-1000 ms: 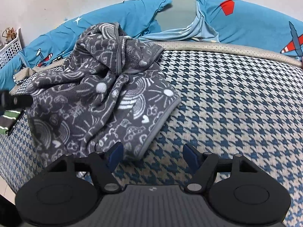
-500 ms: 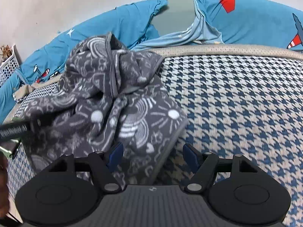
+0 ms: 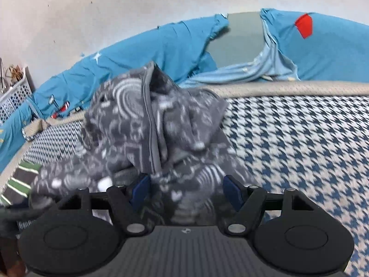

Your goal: Fold clothes

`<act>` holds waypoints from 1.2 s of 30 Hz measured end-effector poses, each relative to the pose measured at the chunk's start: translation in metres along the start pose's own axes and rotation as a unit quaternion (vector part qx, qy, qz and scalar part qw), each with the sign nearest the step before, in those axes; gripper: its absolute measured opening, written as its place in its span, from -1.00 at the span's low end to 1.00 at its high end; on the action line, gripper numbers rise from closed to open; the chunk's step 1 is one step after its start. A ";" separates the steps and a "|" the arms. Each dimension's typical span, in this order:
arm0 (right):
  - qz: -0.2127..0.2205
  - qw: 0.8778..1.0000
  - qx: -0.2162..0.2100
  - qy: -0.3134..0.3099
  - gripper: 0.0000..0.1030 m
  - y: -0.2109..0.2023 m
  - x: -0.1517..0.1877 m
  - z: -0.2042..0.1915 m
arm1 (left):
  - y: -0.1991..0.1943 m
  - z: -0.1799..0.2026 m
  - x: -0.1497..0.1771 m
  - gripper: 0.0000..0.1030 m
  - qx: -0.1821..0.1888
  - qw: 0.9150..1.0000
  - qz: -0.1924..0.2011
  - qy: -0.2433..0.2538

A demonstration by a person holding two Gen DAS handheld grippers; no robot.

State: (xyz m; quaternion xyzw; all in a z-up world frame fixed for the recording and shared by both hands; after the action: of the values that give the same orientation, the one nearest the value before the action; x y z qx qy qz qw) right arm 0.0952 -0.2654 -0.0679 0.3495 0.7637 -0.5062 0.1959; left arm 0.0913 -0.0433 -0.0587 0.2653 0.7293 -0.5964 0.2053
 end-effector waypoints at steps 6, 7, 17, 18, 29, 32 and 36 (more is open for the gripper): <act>0.008 0.999 -0.031 0.028 0.37 0.010 -0.012 -0.007 | 0.003 -0.003 0.002 1.00 0.005 1.000 -0.006 0.001; 0.006 0.999 -0.039 0.038 0.37 0.010 -0.013 -0.008 | 0.004 -0.004 0.002 1.00 0.006 1.000 -0.007 0.000; 0.027 0.997 -0.065 0.017 0.38 0.005 -0.016 -0.030 | 0.006 -0.001 0.003 1.00 0.004 1.000 -0.005 0.012; 0.029 0.997 -0.067 0.015 0.38 0.006 -0.016 -0.032 | 0.006 -0.001 0.003 1.00 0.003 1.000 -0.005 0.013; 0.060 0.995 -0.075 0.000 -0.33 0.024 -0.016 -0.040 | 0.005 0.009 0.010 1.00 0.019 0.999 -0.018 0.018; 0.063 0.995 -0.074 0.000 -0.69 0.021 -0.017 -0.039 | 0.002 0.012 0.011 1.00 0.027 0.999 -0.017 0.020; 0.087 0.994 -0.072 -0.009 -0.77 0.003 -0.023 -0.038 | -0.002 0.017 0.011 1.00 0.039 0.999 -0.013 0.025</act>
State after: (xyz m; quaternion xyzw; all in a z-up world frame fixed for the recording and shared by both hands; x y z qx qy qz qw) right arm 0.1147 -0.2377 -0.0390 0.3952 0.7628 -0.4343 0.2709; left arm 0.0811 -0.0584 -0.0670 0.2784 0.7137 -0.6201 0.1692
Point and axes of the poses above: each gripper's, at about its wrist camera, not at the fingertips, and y roughly the way its jaws point, z to its right, x to its underside, the point moved 7 cm from there along y, roughly the way its jaws point, and after that the axes turned 12 degrees about y, right-handed, at the moved point
